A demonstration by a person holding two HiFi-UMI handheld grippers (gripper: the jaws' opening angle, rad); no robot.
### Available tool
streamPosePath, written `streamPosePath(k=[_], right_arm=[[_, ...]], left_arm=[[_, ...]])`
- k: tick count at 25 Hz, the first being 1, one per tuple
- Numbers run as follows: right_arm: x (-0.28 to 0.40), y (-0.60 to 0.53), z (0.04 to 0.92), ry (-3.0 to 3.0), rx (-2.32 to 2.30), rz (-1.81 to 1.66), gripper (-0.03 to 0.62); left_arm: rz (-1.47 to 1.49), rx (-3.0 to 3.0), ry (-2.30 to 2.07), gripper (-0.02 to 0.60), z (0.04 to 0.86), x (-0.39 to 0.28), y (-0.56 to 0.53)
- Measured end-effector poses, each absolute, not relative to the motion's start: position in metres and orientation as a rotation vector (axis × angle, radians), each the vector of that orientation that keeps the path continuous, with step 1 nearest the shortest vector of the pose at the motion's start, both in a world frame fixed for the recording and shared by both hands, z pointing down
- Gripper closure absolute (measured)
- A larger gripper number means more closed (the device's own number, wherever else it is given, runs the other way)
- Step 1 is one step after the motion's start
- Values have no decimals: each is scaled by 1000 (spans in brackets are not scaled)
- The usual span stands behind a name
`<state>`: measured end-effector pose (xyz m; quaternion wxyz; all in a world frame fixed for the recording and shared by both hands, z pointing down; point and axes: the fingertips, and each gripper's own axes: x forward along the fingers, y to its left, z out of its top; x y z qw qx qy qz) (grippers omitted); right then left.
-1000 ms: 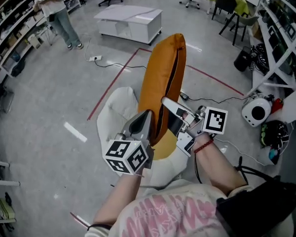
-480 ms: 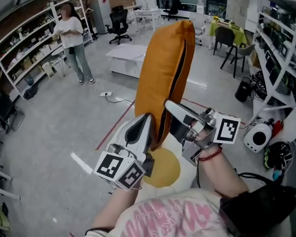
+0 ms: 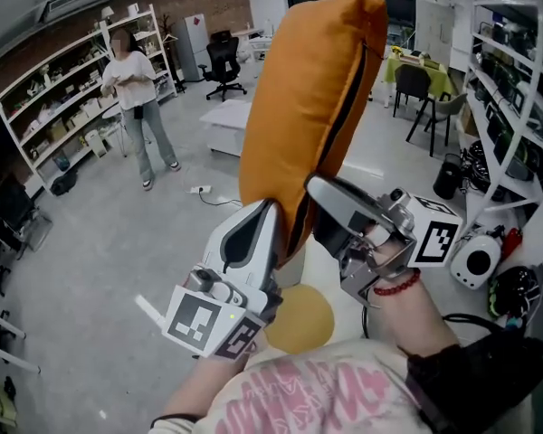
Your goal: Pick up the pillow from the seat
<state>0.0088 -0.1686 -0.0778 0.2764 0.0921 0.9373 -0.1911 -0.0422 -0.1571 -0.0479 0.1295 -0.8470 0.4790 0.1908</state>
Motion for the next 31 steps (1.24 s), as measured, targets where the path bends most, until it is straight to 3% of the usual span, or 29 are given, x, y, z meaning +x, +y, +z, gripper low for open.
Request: streamPosePath(k=[31], right_arm=[[9, -156, -90, 2531, 271, -415, 591]], left_arm=[[562, -2417, 1364, 568, -60, -42, -149]])
